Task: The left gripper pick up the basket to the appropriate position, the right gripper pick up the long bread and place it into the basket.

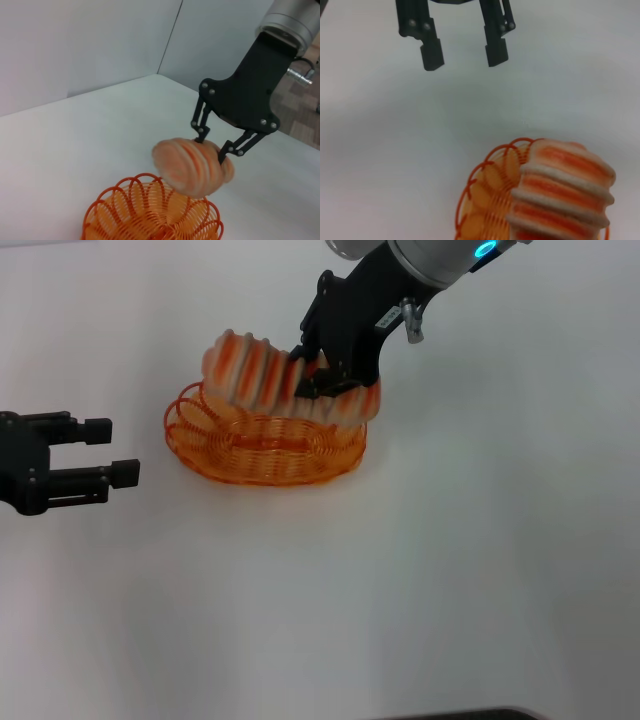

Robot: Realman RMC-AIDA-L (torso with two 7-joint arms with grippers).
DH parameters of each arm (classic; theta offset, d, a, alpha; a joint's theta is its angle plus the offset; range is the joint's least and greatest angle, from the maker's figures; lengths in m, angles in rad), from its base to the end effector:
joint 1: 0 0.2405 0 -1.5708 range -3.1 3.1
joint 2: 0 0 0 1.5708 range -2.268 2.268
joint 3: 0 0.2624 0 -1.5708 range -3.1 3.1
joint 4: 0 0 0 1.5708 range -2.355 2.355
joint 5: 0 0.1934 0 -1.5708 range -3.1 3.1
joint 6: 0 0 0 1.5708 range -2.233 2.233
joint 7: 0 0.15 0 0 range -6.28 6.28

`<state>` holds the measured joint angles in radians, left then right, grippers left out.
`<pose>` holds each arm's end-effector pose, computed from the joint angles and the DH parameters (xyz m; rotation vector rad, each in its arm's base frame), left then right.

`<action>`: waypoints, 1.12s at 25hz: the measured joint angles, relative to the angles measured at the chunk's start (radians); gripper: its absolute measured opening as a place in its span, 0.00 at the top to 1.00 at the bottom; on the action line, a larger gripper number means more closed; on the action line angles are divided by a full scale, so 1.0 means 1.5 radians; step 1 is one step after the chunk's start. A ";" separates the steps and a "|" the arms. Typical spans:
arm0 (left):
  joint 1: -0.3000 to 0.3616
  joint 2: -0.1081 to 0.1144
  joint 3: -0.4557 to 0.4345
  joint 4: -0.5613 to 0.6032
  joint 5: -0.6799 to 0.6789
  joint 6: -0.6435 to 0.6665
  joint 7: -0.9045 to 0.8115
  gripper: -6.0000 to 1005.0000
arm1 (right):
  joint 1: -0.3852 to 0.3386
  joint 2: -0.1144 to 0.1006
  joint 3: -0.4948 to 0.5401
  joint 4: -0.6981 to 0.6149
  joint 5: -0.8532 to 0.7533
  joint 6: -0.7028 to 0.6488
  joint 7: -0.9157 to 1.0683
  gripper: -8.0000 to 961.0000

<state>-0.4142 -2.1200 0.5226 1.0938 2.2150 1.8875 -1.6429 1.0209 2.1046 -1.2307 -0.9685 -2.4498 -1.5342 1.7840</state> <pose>-0.2693 0.2759 0.0474 -2.7620 -0.7888 -0.5253 0.0900 0.3855 -0.0481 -3.0542 -0.2135 -0.3863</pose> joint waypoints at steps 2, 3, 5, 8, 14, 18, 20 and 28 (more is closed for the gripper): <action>0.000 0.000 0.000 0.000 0.000 0.000 0.000 0.30 | -0.003 0.000 -0.008 0.003 0.002 0.019 -0.003 0.58; 0.000 0.000 0.000 0.000 0.000 0.000 0.000 0.30 | -0.005 0.000 -0.015 0.004 0.006 0.031 -0.003 0.58; 0.000 0.000 0.000 0.001 0.000 0.000 0.000 0.30 | -0.009 -0.001 -0.032 0.005 0.020 0.049 -0.003 0.57; 0.001 0.000 0.000 0.001 0.000 0.001 0.000 0.30 | -0.013 -0.002 -0.050 0.005 0.040 0.063 -0.004 0.55; 0.002 0.001 0.000 0.001 0.000 0.001 0.000 0.30 | -0.011 -0.002 -0.052 0.005 0.059 0.063 -0.006 0.30; 0.002 0.002 0.000 0.001 0.000 0.001 0.000 0.30 | -0.016 -0.002 -0.054 0.005 0.072 0.060 -0.004 0.30; 0.003 0.002 0.000 0.001 0.000 0.000 0.000 0.30 | -0.024 -0.003 -0.054 0.005 0.076 0.061 -0.002 0.30; 0.006 -0.001 -0.005 0.001 -0.004 0.000 0.003 0.30 | -0.105 -0.012 0.038 -0.004 0.222 0.093 -0.075 0.29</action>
<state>-0.4056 -2.1220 0.5153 1.0949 2.2083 1.8878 -1.6384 0.8636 2.0870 -1.1731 -0.9742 -2.1167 -1.3950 1.6712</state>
